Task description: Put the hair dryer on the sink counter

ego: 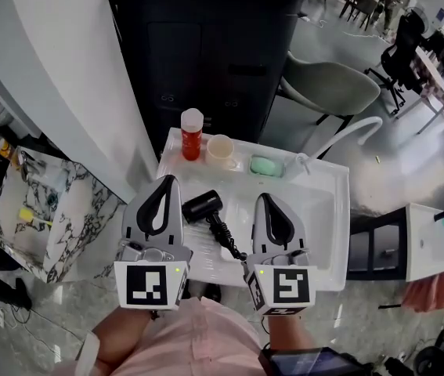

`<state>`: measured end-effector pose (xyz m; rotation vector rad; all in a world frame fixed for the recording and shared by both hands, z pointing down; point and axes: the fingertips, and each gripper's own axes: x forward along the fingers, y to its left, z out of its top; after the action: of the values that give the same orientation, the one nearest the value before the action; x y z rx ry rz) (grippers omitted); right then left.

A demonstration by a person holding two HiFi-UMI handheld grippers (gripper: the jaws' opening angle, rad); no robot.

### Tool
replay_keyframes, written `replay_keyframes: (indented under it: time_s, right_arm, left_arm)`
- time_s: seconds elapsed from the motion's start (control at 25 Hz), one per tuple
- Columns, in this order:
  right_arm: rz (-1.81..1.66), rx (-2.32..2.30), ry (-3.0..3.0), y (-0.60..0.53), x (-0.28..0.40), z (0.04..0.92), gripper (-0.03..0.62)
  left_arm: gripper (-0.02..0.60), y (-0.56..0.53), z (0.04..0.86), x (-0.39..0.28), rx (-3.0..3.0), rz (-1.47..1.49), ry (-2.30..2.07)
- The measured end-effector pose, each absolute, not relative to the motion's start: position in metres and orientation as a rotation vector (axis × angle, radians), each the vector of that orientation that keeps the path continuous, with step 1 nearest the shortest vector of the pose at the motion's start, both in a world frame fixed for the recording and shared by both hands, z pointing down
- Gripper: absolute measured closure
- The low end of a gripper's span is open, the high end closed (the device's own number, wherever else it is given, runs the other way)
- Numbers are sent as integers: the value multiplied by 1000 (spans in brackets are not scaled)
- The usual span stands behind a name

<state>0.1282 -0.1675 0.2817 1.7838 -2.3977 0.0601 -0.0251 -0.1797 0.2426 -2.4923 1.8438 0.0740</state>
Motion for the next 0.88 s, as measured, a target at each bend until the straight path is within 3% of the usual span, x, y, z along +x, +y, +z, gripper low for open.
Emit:
replay_keyframes:
  time_s: [0.88]
  right_arm:
    - [64, 1758, -2419, -166, 117, 282, 597]
  left_arm:
    - [572, -176, 249, -25, -2519, 63, 1824]
